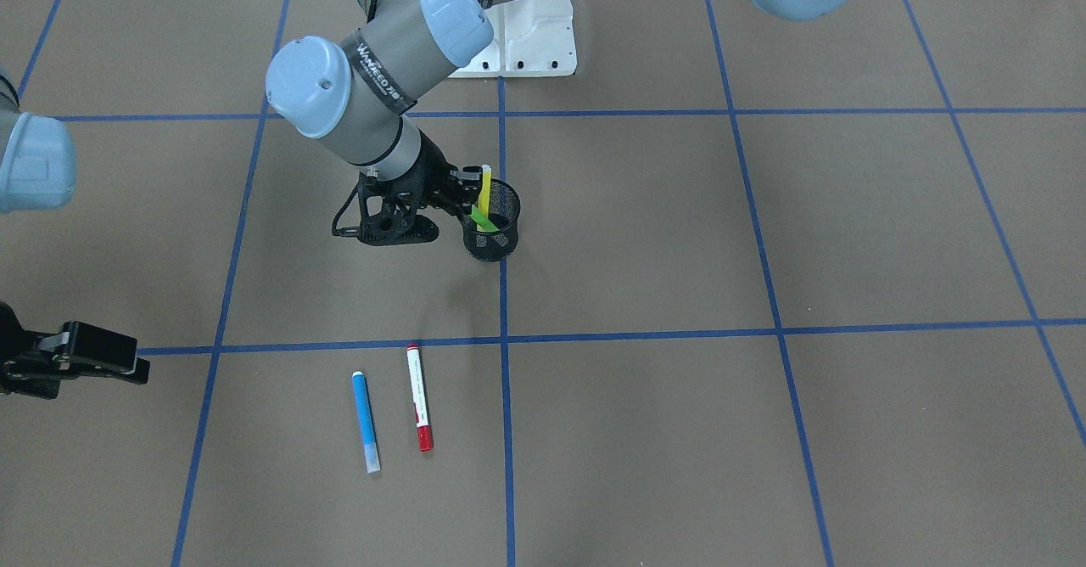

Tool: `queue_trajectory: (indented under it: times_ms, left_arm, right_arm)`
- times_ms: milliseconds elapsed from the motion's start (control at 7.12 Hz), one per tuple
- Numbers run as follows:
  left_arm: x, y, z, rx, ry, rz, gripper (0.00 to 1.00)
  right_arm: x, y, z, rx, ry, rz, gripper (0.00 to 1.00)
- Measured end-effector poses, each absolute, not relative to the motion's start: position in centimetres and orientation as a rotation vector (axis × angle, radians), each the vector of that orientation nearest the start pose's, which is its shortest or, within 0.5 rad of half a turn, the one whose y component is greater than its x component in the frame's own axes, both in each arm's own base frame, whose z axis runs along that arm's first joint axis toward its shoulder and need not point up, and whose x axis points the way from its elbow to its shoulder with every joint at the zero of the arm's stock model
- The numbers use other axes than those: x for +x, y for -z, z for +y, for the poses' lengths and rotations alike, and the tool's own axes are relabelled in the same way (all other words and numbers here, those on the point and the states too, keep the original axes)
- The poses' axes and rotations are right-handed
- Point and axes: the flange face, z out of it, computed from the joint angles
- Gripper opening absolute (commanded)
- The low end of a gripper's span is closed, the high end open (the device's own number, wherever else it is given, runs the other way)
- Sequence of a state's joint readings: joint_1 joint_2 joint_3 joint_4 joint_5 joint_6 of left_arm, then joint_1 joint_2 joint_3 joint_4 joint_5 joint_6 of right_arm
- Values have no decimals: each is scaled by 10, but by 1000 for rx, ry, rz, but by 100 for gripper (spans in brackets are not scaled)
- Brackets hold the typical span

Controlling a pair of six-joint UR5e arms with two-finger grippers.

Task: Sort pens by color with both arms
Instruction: 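Grasp the green marker and lift it out of the cup with the left gripper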

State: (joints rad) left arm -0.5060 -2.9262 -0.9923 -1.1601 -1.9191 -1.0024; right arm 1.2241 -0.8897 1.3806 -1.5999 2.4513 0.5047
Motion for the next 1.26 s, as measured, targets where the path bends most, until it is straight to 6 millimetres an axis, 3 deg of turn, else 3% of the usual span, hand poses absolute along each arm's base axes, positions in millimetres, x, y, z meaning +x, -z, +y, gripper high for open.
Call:
queue_trajectory:
  times_ms: [561,982,1263]
  left_arm:
    - [651,-9,-477,-110,-123,503,6]
    - [620,14,-480,-89,-105,527,6]
    - [586,33,-482,-53,-90,572,6]
  right_arm:
    - [-195,-319,-707,38,59,-964,100]
    - [-195,-317,-707,39,58,-965,100]
    - [-194,-316,-707,40,57,-965,100]
